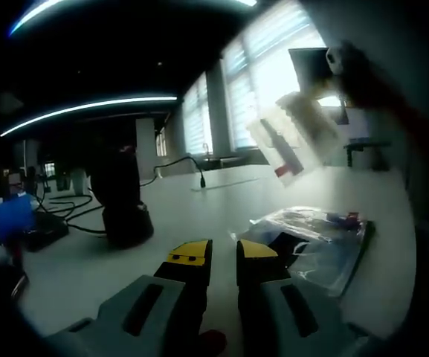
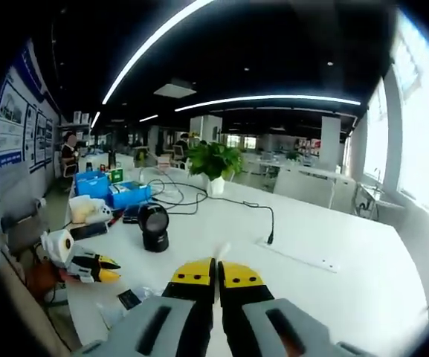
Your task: Clip sheet goods on table flip sheet goods clip sheet goods scan sheet goods put sheet goods back to table
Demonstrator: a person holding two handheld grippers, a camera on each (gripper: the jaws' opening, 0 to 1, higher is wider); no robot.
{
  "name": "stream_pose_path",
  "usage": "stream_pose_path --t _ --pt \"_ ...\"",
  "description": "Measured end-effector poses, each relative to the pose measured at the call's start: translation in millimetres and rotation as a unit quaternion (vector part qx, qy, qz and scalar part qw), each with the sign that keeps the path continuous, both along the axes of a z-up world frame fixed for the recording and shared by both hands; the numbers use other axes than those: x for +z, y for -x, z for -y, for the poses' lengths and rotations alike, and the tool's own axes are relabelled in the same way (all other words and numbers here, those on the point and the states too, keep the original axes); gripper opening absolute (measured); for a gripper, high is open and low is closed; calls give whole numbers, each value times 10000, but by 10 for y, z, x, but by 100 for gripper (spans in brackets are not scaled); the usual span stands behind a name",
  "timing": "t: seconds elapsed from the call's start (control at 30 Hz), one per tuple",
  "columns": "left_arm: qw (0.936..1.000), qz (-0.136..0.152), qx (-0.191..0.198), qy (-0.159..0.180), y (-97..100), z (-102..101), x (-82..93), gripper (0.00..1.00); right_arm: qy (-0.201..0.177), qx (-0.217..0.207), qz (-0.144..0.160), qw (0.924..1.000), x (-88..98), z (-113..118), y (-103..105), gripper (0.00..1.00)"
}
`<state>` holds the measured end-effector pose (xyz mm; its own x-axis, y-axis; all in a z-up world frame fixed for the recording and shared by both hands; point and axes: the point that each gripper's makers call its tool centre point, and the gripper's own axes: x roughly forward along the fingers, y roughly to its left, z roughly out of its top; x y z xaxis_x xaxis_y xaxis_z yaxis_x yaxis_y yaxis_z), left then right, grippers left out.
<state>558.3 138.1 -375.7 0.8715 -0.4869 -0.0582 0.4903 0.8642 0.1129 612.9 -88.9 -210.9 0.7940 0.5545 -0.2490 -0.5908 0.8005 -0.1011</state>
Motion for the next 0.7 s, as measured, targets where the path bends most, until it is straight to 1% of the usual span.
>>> stream_pose_path --t 0.3,0.43,0.53,0.7 --pt "10000 49 -9 -63 6 10 -4 6 -93 41 10 9999 34 -288 -210 0" --pt "9999 22 41 -107 -9 -2 -26 6 -159 54 17 9999 73 -392 -286 0" --pt "9999 -3 67 -80 -16 -12 -31 6 -203 56 47 9998 101 -474 -339 0" --pt "9999 17 29 -99 -2 7 -29 6 -209 15 87 9997 96 -587 -443 0"
